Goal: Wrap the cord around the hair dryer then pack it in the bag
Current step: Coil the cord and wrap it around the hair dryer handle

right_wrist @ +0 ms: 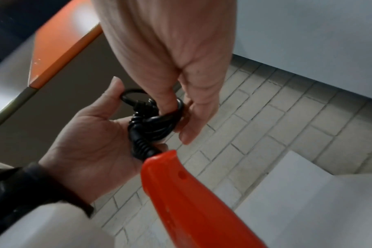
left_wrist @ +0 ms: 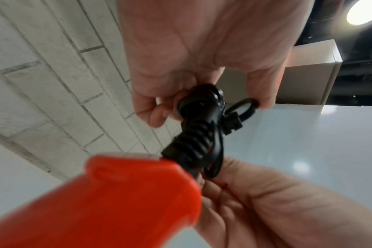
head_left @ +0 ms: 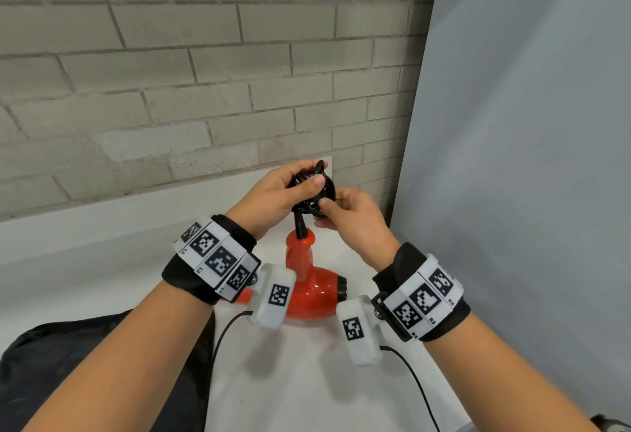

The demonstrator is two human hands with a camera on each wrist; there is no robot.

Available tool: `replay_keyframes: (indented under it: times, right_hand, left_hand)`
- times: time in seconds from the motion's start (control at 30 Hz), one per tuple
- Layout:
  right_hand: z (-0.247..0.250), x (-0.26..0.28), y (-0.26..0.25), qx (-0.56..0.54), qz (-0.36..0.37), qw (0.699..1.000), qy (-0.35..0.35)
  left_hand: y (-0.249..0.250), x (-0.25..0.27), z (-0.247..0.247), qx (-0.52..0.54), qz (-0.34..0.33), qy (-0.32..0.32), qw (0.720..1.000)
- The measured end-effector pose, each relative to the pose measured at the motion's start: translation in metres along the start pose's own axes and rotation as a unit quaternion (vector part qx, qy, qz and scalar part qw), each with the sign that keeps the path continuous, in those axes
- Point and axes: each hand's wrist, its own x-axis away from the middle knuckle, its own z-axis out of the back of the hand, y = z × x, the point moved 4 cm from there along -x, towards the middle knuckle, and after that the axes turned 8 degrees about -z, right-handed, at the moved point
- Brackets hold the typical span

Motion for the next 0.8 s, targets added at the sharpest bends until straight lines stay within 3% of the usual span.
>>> replay_keyframes:
  times: [0.13, 0.47, 0.5, 0.57, 0.67, 0.73, 0.8]
  right_hand:
    - [-0.0014, 0.0016, 0.004, -0.068, 0.009, 0.997, -0.018]
    - [0.0016, 0.0011, 0.0012, -0.046, 0.057, 0.997, 0.022]
    - [0.0021, 0.0011, -0.0004, -0.065, 0.065, 0.996, 0.002]
    - [0.0004, 0.0002, -0.0007, -0.121, 0.048, 0.986, -0.108]
    - [-0.0028, -0.0004, 0.0028, -0.186, -0.023, 0.946, -0.263]
    - [0.0005, -0.0027, 0.0027, -0.224, -0.036, 0.94, -0.255]
    - [0.0053, -0.005, 0.0007, -0.23, -0.019, 0.952, -0.201]
  left_hand:
    - [0.0012, 0.0019, -0.0006, 0.009, -0.001, -0.009, 1.0]
    - [0.002, 0.0031, -0.0027, 0.028, 0.005, -0.036, 0.999]
    - [0.0021, 0.003, -0.0025, 0.03, 0.006, -0.035, 0.999]
    - [-0.0002, 0.0033, -0.0001, 0.026, 0.009, -0.033, 0.999]
    - [-0.0024, 0.0047, 0.0027, 0.007, 0.009, -0.034, 0.999]
    - [-0.0002, 0.0046, 0.0026, 0.011, -0.001, -0.026, 1.0]
    - [0.0025, 0.0039, 0.0039, 0.002, -0.016, 0.005, 1.0]
